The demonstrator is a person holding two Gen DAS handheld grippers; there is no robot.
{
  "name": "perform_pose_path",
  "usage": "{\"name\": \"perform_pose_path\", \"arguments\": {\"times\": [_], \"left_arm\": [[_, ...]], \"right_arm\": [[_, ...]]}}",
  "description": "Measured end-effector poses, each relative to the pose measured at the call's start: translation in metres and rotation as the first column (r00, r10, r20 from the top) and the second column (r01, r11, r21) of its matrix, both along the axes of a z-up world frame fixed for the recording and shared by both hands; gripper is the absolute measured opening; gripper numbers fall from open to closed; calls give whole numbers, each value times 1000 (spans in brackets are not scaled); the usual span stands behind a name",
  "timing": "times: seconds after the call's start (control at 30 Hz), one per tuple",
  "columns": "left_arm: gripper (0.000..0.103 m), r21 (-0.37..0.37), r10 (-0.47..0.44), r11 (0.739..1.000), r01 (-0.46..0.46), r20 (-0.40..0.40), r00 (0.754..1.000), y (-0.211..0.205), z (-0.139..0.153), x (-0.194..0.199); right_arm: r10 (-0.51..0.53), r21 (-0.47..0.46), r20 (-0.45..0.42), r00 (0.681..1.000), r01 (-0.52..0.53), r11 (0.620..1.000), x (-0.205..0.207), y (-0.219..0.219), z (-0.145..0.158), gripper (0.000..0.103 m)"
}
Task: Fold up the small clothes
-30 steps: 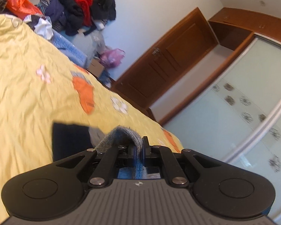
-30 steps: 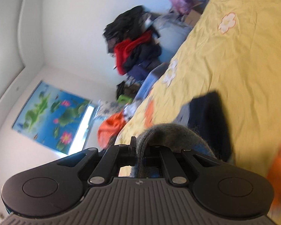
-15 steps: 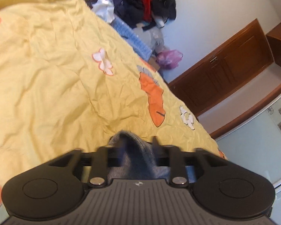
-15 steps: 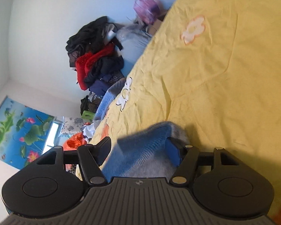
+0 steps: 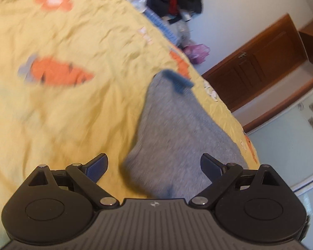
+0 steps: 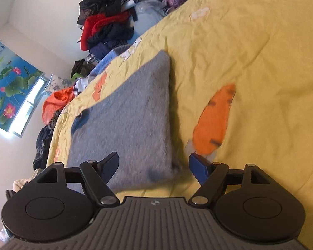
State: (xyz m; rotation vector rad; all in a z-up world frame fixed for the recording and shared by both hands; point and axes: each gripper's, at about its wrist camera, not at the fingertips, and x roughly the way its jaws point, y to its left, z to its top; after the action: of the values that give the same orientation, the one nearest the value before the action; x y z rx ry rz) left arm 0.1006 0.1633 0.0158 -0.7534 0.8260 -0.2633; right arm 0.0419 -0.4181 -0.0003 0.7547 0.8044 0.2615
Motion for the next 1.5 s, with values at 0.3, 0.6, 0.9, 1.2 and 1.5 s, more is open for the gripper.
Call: {"name": "perform_pose_path", "arguments": {"times": [0.3,0.6,0.9,1.2,1.5], "left_arm": [[96,-269,66,962,-55,31,997,-6,-14,6],[13,-102,81,991,-85,-36,996,-23,-25,17],[11,-63,89,995,-83,98,991,-11,17,-20],[8,-150,24,989,-5,124,992,15,25,-85],[80,-222,159,963,-150,22,987,9,-15,-53]], "right_arm": [[-59,184,11,998,56,981,17,26,-14,72],[-80,207,-50,996,88,974,36,46,-39,15],[-57,245,47,997,44,968,5,36,-4,15],[18,228,57,998,-30,973,-38,37,7,15],[-37,339,2,999,34,940,-28,45,-15,44]]}}
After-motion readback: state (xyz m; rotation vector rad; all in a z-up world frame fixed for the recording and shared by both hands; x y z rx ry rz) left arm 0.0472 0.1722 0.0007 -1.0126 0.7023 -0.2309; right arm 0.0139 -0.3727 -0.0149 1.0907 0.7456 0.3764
